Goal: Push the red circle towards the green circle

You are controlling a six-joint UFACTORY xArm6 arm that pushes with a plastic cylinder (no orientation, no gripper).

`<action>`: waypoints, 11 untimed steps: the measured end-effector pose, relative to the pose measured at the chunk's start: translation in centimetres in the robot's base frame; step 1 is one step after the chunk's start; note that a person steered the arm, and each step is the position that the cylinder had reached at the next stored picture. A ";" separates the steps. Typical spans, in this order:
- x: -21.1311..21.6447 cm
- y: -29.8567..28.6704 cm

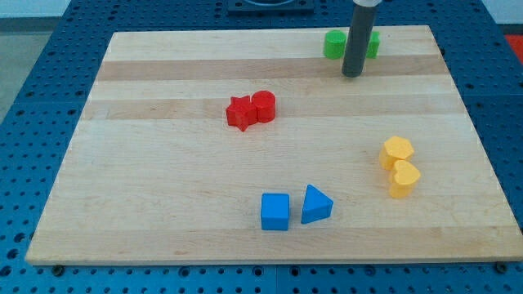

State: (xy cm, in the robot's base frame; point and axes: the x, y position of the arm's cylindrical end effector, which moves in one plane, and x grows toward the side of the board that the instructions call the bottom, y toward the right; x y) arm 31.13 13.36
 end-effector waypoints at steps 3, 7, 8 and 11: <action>5.4 -0.5; 9.3 -3.8; 9.3 -4.0; 10.7 -8.4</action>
State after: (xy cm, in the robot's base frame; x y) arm 41.84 4.94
